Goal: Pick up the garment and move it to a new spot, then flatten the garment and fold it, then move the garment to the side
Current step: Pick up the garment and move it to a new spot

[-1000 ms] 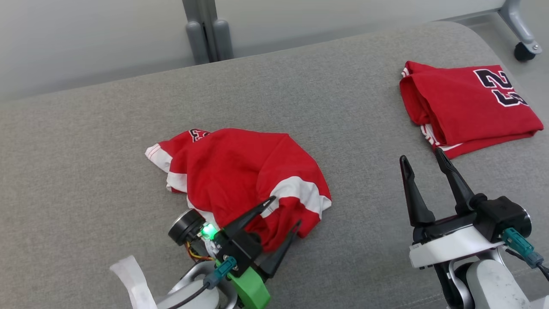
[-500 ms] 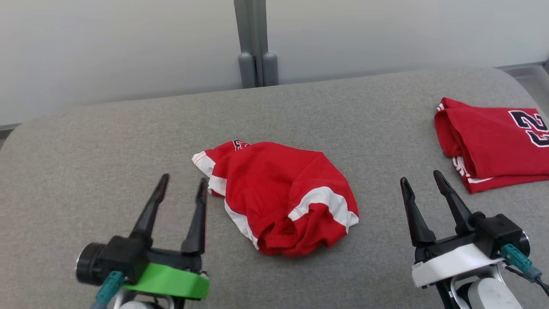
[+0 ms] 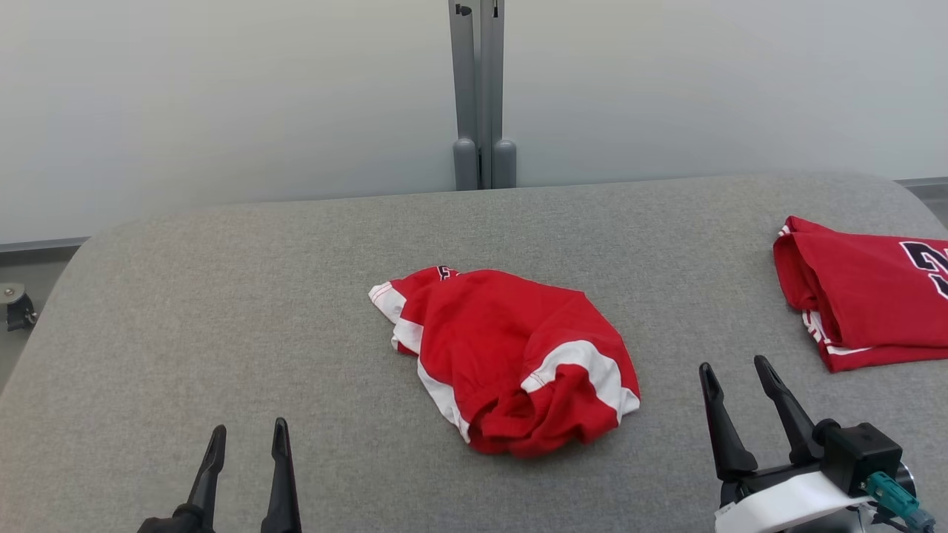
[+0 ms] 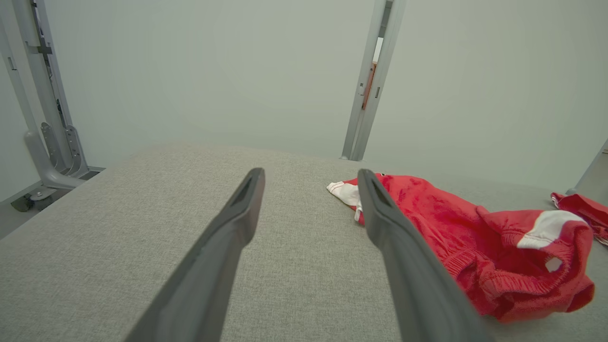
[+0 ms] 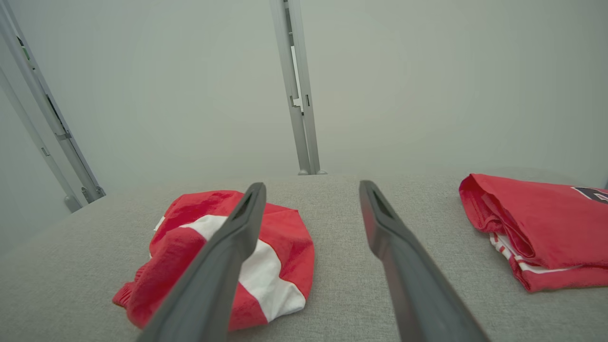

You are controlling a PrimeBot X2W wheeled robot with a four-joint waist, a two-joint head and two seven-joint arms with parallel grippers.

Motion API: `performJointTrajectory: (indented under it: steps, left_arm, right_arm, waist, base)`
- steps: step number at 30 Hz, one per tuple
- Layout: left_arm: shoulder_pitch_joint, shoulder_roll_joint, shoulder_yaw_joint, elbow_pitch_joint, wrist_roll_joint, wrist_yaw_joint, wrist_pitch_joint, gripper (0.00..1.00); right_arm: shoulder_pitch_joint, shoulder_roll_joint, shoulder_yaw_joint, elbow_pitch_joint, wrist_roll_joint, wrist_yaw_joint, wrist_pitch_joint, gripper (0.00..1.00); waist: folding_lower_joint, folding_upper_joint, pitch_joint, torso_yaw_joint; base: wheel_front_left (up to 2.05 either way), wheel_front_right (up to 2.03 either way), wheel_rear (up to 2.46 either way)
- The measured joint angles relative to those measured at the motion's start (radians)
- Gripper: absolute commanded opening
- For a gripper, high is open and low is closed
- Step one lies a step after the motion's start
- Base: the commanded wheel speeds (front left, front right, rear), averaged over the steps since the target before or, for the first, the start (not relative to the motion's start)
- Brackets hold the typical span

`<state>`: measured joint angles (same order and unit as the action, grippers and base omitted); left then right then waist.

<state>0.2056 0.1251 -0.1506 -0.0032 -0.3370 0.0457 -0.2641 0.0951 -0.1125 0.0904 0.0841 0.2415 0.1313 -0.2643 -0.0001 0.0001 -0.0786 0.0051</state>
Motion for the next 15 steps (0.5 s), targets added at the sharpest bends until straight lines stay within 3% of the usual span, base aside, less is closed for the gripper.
performJointTrajectory:
  steps: [6,15]
  left_arm:
    - [0.003,-0.043,0.052,0.025,0.067,-0.081,0.0,1.0]
    - [0.002,-0.068,0.09,0.033,0.115,-0.13,0.0,1.0]
  right_arm:
    - [0.023,0.005,0.004,-0.004,0.002,0.0,0.0,1.0]
    - [0.023,0.005,0.016,-0.005,0.002,0.0,0.0,1.0]
  waist:
    - [0.0,0.0,-0.002,-0.003]
    - [0.0,0.0,-0.001,-0.015]
  base:
    - [0.0,0.0,0.0]
    - [0.0,0.0,0.0]
